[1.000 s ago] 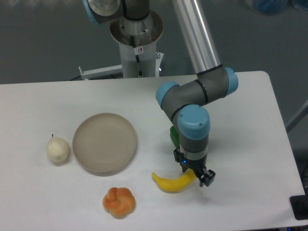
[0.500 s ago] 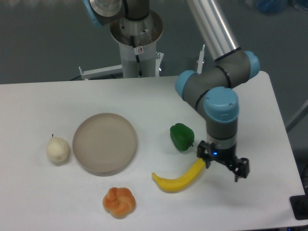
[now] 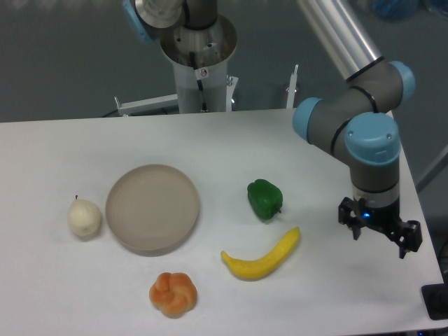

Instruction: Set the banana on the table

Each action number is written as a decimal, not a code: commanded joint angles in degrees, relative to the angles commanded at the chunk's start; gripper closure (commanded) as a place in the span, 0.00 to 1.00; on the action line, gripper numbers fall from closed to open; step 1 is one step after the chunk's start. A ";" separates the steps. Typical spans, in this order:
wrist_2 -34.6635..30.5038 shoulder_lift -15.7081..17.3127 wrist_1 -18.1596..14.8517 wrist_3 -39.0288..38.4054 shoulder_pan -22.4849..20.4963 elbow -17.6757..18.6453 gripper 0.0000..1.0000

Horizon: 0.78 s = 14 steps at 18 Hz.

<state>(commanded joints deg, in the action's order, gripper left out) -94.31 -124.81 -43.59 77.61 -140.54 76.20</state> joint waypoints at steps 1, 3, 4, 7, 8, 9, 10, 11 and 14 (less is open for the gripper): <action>0.00 -0.09 0.00 0.09 0.09 -0.09 0.00; 0.09 -0.52 0.00 0.09 0.52 -0.96 0.00; 0.00 -0.87 0.00 0.09 0.70 -1.14 0.00; 0.09 -0.53 0.00 0.09 1.32 -0.79 0.00; 0.00 -0.44 0.00 0.18 1.41 -0.71 0.00; 0.00 -0.35 0.00 0.18 1.41 -0.53 0.00; -0.09 -0.18 0.00 0.18 1.84 -0.27 0.00; -0.17 -0.17 0.00 0.18 2.28 -0.18 0.00; -0.18 0.00 0.00 -0.09 2.64 0.43 0.00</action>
